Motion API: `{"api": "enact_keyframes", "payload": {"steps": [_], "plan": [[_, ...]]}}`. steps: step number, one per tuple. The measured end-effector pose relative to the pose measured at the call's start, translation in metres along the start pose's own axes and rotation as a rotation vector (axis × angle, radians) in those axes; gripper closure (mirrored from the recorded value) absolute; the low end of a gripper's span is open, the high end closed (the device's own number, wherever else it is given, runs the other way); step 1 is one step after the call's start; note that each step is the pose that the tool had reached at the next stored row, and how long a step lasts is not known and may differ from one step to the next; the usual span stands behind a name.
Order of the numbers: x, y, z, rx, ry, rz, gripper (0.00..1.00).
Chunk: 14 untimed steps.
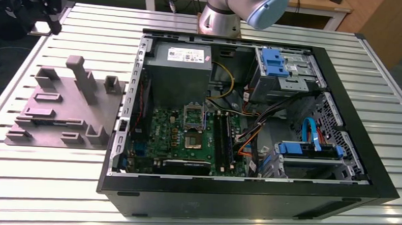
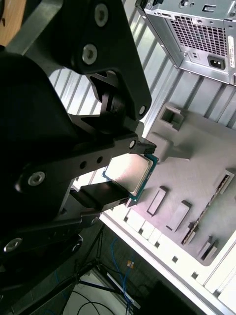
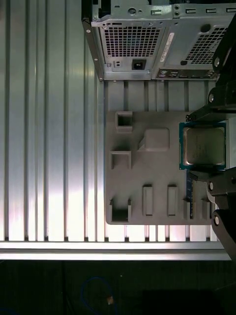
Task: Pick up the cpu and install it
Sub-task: 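Pick up the cpu and move it towards the insertion slot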
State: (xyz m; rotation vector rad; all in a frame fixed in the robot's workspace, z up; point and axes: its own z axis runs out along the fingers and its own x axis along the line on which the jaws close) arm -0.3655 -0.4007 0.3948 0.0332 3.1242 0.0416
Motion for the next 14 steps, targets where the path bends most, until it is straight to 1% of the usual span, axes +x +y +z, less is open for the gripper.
{"api": "enact_keyframes", "payload": {"steps": [8, 10, 14], "plan": [[-0.0018, 0.0000, 0.0000, 0.0000, 0.0000, 0.000, 0.53], [-0.0082, 0.0002, 0.0003, 0.0000, 0.0000, 0.000, 0.53], [-0.0085, 0.0002, 0.0003, 0.0000, 0.0000, 0.000, 0.53]]}}
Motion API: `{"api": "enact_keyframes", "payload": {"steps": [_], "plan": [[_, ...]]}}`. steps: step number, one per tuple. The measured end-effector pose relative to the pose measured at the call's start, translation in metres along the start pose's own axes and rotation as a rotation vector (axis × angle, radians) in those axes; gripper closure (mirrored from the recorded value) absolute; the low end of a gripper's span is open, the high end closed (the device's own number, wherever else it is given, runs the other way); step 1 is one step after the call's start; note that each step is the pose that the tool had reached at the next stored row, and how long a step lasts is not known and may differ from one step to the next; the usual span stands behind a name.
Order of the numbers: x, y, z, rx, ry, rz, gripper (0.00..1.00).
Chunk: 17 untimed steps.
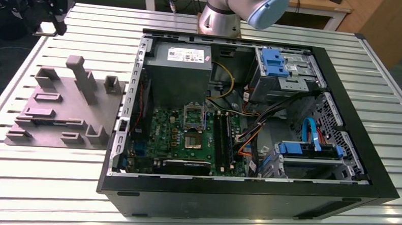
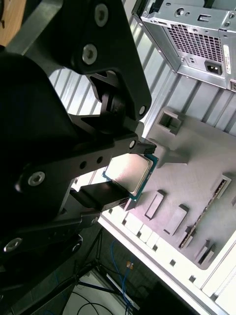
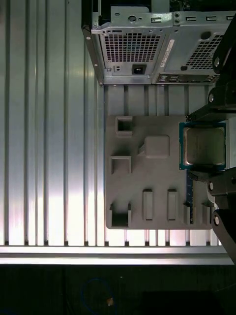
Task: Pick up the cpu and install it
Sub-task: 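Pick up the cpu and move it towards the insertion slot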
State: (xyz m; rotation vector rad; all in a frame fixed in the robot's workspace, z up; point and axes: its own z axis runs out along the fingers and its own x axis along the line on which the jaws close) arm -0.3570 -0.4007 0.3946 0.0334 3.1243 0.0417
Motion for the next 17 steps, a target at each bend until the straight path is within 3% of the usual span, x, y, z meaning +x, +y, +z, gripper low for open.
{"api": "enact_keyframes", "payload": {"steps": [2, 17], "plan": [[-0.0057, 0.0001, 0.0001, 0.0000, 0.0000, 0.000, 0.53], [-0.0101, 0.0002, 0.0002, 0.0000, 0.0000, 0.000, 0.53]]}}
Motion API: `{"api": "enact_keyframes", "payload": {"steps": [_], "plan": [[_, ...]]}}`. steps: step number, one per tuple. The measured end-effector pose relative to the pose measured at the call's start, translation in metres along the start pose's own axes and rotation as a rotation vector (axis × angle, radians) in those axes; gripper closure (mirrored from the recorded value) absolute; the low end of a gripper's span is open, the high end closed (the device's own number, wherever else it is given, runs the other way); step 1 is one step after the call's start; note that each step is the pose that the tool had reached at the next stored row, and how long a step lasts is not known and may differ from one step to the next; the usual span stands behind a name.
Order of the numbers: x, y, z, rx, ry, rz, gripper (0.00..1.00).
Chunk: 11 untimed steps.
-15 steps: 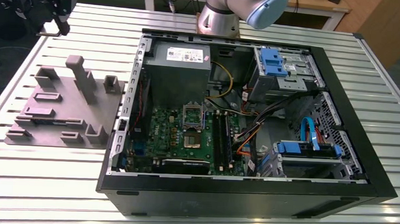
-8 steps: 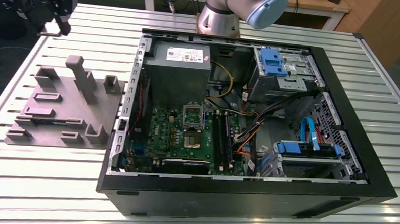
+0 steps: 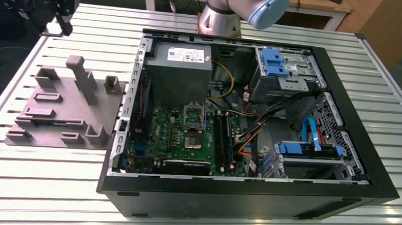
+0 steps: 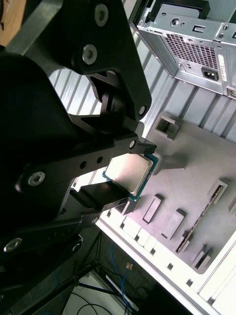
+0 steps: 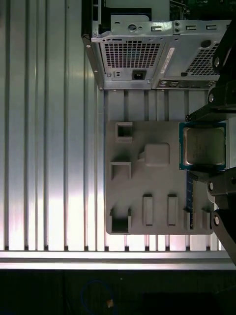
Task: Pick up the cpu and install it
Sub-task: 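Pick up the cpu and move it towards the insertion slot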
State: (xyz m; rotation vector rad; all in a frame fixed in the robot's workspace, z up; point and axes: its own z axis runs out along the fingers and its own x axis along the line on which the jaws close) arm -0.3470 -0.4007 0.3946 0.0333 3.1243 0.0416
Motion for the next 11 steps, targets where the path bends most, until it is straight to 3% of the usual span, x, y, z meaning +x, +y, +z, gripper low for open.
{"api": "enact_keyframes", "payload": {"steps": [11], "plan": [[-0.0055, 0.0001, 0.0001, 0.0000, -0.0001, 0.000, 0.53]]}}
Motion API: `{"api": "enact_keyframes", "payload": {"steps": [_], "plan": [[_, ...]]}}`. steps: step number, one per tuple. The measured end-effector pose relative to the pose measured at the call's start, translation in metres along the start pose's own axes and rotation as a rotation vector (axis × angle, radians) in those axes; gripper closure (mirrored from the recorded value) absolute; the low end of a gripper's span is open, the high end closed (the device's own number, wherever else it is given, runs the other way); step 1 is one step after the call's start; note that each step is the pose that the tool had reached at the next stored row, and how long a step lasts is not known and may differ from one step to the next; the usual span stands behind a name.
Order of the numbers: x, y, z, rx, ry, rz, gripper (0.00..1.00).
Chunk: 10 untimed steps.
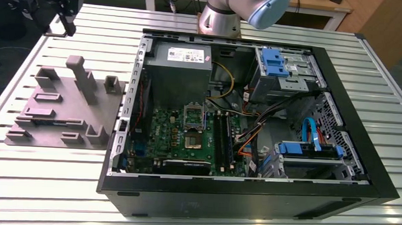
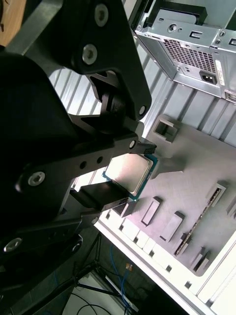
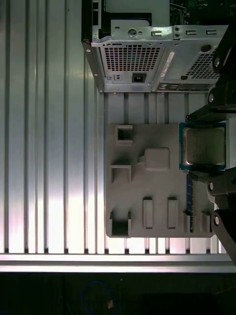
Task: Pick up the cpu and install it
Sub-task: 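Pick up the cpu and move it towards the insertion slot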
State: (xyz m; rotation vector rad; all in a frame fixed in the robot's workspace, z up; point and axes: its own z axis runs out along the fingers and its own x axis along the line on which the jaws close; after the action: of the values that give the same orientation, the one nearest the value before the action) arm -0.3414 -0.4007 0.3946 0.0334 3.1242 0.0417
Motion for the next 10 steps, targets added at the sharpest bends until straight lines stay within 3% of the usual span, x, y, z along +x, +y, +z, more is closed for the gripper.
{"api": "enact_keyframes", "payload": {"steps": [10], "plan": [[-0.0035, 0.0001, 0.0000, 0.0000, 0.0000, 0.000, 0.53]]}}
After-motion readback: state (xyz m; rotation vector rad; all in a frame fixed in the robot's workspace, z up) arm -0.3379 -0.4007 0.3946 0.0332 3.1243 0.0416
